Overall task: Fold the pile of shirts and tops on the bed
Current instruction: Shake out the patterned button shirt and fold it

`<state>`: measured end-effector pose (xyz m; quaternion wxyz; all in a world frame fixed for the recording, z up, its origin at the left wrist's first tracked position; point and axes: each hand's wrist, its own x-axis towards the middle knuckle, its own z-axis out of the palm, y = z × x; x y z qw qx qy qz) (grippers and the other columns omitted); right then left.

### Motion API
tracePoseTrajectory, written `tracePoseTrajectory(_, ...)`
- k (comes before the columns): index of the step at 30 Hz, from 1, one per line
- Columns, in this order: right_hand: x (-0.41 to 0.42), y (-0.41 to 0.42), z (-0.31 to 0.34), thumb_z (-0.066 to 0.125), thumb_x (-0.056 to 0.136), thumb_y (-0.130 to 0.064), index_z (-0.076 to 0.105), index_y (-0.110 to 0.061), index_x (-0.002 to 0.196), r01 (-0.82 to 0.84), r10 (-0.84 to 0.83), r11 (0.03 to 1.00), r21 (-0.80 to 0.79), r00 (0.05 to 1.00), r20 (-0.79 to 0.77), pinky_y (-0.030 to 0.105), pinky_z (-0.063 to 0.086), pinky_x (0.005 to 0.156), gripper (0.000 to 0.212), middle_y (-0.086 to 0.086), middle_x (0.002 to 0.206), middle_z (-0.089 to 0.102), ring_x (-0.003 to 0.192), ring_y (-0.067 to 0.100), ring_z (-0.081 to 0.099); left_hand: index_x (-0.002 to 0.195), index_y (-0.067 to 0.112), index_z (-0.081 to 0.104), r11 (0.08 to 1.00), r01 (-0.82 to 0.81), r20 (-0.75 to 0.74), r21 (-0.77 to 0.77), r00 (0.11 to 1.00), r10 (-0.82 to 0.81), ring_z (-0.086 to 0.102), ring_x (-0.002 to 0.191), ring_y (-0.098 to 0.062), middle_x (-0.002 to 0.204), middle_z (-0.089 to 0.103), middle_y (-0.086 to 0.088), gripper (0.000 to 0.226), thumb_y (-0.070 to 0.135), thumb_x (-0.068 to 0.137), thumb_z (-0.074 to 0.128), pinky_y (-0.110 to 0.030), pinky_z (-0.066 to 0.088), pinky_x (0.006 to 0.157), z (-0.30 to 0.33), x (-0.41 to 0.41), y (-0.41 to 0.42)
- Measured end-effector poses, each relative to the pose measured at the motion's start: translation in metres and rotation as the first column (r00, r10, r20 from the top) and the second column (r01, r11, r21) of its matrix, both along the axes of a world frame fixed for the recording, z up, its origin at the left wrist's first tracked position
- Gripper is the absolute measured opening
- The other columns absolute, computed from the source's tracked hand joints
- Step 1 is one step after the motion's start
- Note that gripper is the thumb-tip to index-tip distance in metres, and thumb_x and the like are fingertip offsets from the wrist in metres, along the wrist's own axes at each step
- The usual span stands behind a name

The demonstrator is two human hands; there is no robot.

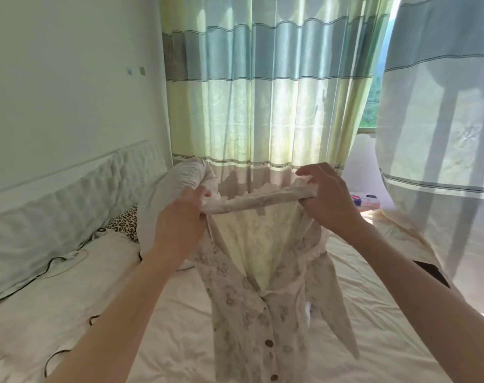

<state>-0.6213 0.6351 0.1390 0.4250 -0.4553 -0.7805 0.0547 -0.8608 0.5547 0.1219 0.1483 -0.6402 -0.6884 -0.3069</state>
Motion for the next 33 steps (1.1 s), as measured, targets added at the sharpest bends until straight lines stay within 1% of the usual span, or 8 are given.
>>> tracePoseTrajectory(3,-0.002,0.002,-0.012,0.062,0.076,0.003,0.061,-0.01,0.113,0.04,-0.044,0.997,0.062,0.997,0.056,0.029,0.04,0.078,0.039,0.006,0.117,0.053,0.101,0.023,0.053,0.11,0.015,0.059,1.0,-0.026,-0.005,0.008,1.0,0.026,0.061,0.081,-0.03,0.101,0.057,-0.006,0.021,0.017,0.09,0.052,-0.035,0.042,0.063,-0.013,0.001,0.001)
tracePoseTrajectory(8,-0.016,-0.003,-0.024,0.056,0.074,0.012,0.066,-0.002,0.094,-0.045,0.046,0.997,0.062,0.999,-0.007,0.004,0.034,0.065,0.026,0.009,0.09,0.063,0.078,0.019,0.054,0.098,0.012,0.056,0.998,-0.024,0.065,-0.061,0.997,0.028,0.06,0.079,-0.029,0.087,0.06,-0.005,0.012,0.019,0.09,0.05,-0.032,0.039,0.061,-0.037,0.014,0.007)
tracePoseTrajectory(13,-0.028,-0.011,-0.023,0.051,0.068,0.014,0.069,-0.003,0.092,-0.059,0.059,0.998,-0.011,0.997,-0.041,0.0,0.033,0.065,0.035,-0.001,0.084,0.059,0.077,0.014,0.051,0.119,0.015,0.049,0.932,0.295,0.392,-0.21,0.899,-0.196,0.058,0.09,-0.02,0.099,0.055,0.002,0.038,0.004,0.084,0.052,-0.026,0.041,0.074,-0.077,0.026,0.013)
tracePoseTrajectory(15,-0.035,-0.014,-0.022,0.05,0.069,0.012,0.07,-0.007,0.091,-0.061,0.059,0.997,-0.039,0.997,-0.045,0.0,0.033,0.065,0.035,-0.003,0.084,0.059,0.078,0.012,0.051,0.122,0.025,0.042,0.872,0.366,0.388,-0.326,0.893,-0.23,0.053,0.092,-0.016,0.099,0.046,0.01,0.043,0.017,0.084,0.059,-0.031,0.042,0.079,-0.089,0.039,0.012)
tracePoseTrajectory(17,-0.04,-0.016,-0.022,0.049,0.07,0.011,0.07,-0.008,0.09,-0.079,0.077,0.995,-0.06,0.996,-0.042,0.0,0.033,0.065,0.035,-0.004,0.084,0.058,0.078,0.011,0.05,0.103,0.026,0.038,0.875,0.326,0.35,-0.359,0.916,-0.197,0.042,0.083,-0.011,0.085,0.038,0.016,0.034,0.033,0.083,0.065,-0.028,0.036,0.072,-0.095,0.055,0.011)
tracePoseTrajectory(22,-0.037,-0.015,-0.019,0.049,0.07,0.012,0.07,-0.009,0.092,-0.108,0.103,0.991,-0.083,0.993,-0.062,0.0,0.034,0.065,0.037,-0.006,0.084,0.057,0.075,0.006,0.05,0.083,0.009,0.052,0.978,0.187,0.379,-0.095,0.915,-0.138,0.056,0.074,-0.029,0.073,0.053,-0.003,0.013,0.019,0.089,0.057,-0.033,0.038,0.061,-0.094,0.061,0.021)
tracePoseTrajectory(26,-0.017,-0.003,-0.027,0.049,0.072,0.014,0.07,-0.006,0.095,-0.089,0.089,0.994,-0.061,0.996,-0.001,0.001,0.034,0.066,0.037,-0.002,0.087,0.058,0.079,0.013,0.051,0.09,0.006,0.064,0.995,0.098,0.31,-0.001,0.946,-0.093,0.059,0.073,-0.035,0.078,0.063,-0.015,0.009,0.005,0.084,0.058,-0.039,0.042,0.064,-0.075,0.028,0.027)
tracePoseTrajectory(33,-0.003,0.004,-0.042,0.057,0.072,0.01,0.066,-0.006,0.101,-0.063,0.062,0.998,-0.016,0.997,-0.042,0.006,0.035,0.064,0.035,-0.002,0.088,0.062,0.078,0.013,0.054,0.098,0.004,0.065,0.986,0.112,0.251,0.123,0.958,-0.14,0.047,0.074,-0.013,0.087,0.051,0.003,0.018,0.003,0.08,0.064,-0.011,0.033,0.061,-0.038,-0.005,0.024)
